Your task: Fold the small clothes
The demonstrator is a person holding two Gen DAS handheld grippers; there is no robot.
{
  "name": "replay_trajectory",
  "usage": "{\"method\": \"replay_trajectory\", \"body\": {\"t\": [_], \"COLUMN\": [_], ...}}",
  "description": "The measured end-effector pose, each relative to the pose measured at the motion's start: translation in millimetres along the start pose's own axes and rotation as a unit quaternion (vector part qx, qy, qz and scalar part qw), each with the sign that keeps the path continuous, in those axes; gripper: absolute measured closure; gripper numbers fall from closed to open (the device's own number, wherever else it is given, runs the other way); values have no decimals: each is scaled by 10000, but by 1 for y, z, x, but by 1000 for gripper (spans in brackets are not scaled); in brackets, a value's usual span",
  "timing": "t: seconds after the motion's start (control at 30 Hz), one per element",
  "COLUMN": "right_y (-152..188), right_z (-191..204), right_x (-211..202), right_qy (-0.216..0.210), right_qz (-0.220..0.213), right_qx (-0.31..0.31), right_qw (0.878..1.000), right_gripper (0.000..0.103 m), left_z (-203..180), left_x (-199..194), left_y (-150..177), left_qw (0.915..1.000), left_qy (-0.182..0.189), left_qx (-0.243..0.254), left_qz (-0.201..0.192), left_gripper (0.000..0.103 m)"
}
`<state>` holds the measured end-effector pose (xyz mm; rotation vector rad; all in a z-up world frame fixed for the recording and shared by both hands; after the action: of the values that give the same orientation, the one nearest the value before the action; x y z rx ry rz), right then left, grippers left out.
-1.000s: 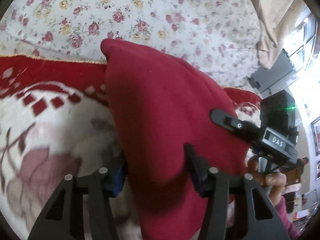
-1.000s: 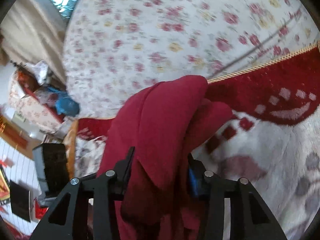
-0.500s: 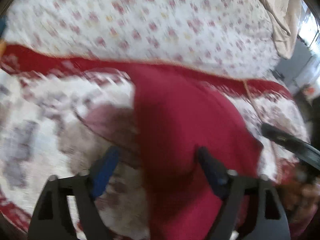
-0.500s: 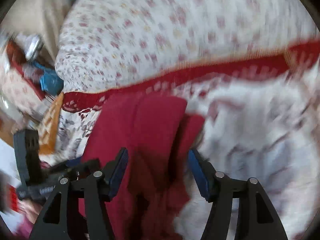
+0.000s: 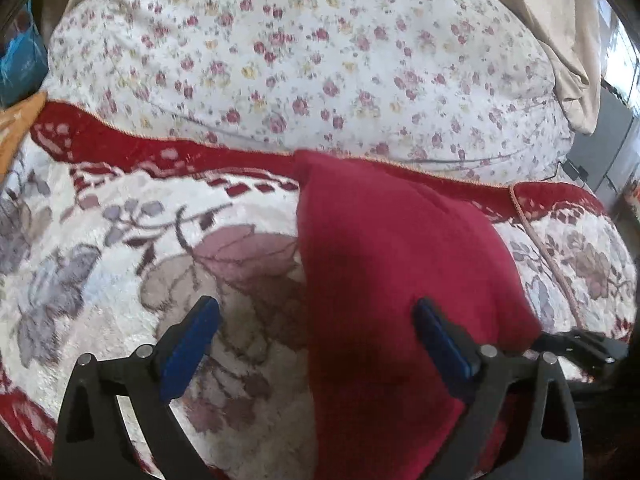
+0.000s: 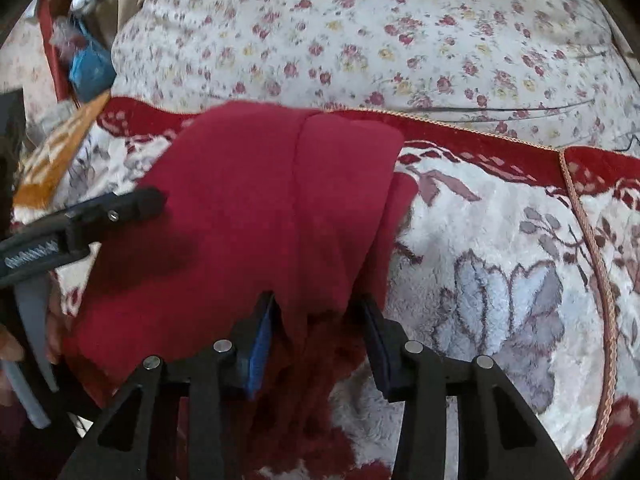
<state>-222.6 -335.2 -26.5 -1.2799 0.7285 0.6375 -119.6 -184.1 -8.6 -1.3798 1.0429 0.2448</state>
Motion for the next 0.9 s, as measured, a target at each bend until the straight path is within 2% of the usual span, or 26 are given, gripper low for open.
{"method": "replay_trajectory", "body": {"t": [0.1,0.17,0.23,0.33,0.57,0.67,0.9], "right_y": [-3,-8,-15,-25,-37,-40,-42], "right_z": [-6,-2,0,8,18,17,16], "right_x": [-22,-37,-54,-61,-51,-45,-27], "right_qy": [-52,-88,-97,-4,427,668,631], "right_qz": [-162,-380,-655,-824,-834,-865,-726], "right_qx": [191,338,474,497,485,533,604], "right_qw": [9997,9987,9967,9954,9944,9926,9935], "right_gripper": [47,34,30,25,15,12,11], "left_z": [-2,-2,-2,0,10,17,29], "left_x": [-8,-16,-19,-26,-41,-41,-40], "left_y": [-5,-9,-12,-13,-19,-20,-17], "left_qw": [9997,9994,9993,9987,9950,9942,9943], "left_qy": [-92,-101,-104,-252,-634,-768,-848], "left_qx": [106,62,56,125,405,418,396], "left_qz": [-188,-330,-345,-428,-662,-619,-517], "left_gripper": [6,6,6,6,6,6,6]}}
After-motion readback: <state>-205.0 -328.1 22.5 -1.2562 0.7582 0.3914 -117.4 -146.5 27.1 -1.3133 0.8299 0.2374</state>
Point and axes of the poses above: each gripper's, at about its wrist camera, not at the fingertips, and x roughly the way its jaws point, z to its left, y to its underside, the point moved 9 cm from there along x, roughly the way its jaws point, and after that the axes turned 1 degree about -y, right-handed, at the moved point
